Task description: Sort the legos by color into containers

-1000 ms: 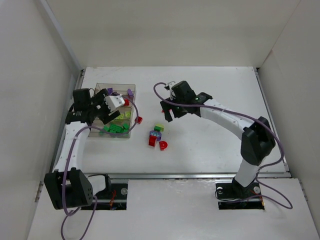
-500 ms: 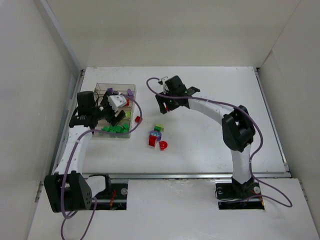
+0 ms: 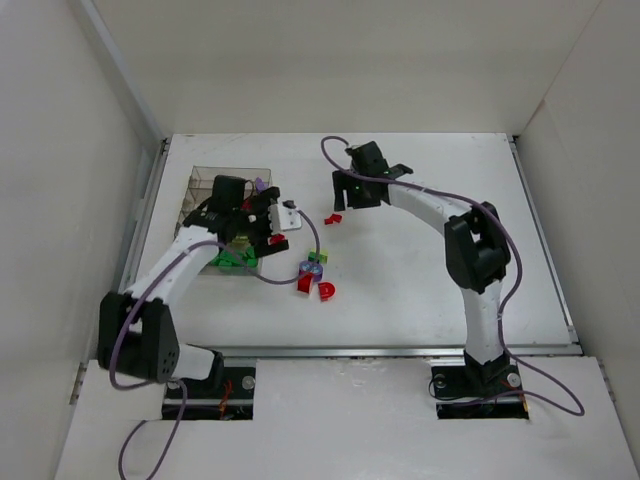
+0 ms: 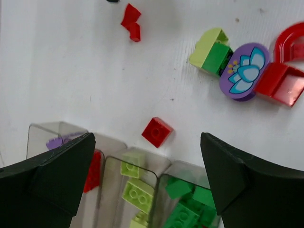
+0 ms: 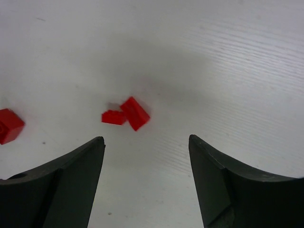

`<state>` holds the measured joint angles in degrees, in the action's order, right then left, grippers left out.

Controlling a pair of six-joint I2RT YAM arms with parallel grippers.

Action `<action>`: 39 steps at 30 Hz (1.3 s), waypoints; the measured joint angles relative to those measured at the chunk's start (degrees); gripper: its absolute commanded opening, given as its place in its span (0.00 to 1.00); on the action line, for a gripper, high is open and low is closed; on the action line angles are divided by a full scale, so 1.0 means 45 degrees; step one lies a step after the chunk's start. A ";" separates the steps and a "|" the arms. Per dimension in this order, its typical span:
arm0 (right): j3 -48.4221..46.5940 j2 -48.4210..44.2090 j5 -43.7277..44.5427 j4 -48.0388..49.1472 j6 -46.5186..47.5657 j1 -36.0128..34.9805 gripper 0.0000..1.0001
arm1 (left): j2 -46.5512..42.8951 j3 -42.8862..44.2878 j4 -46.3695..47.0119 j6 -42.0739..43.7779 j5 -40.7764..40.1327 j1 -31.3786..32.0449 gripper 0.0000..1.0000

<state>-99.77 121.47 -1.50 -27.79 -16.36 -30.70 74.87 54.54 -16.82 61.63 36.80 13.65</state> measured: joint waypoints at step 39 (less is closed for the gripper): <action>0.2079 -0.2458 -0.1020 -0.0112 0.0544 0.0763 0.82 | 0.9131 0.6732 -0.5955 0.6407 -0.3201 0.1253 0.00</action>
<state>-90.41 110.41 -6.09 -28.29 -13.91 -27.27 115.96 84.84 -43.62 90.45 22.39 19.29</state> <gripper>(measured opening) 0.819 0.335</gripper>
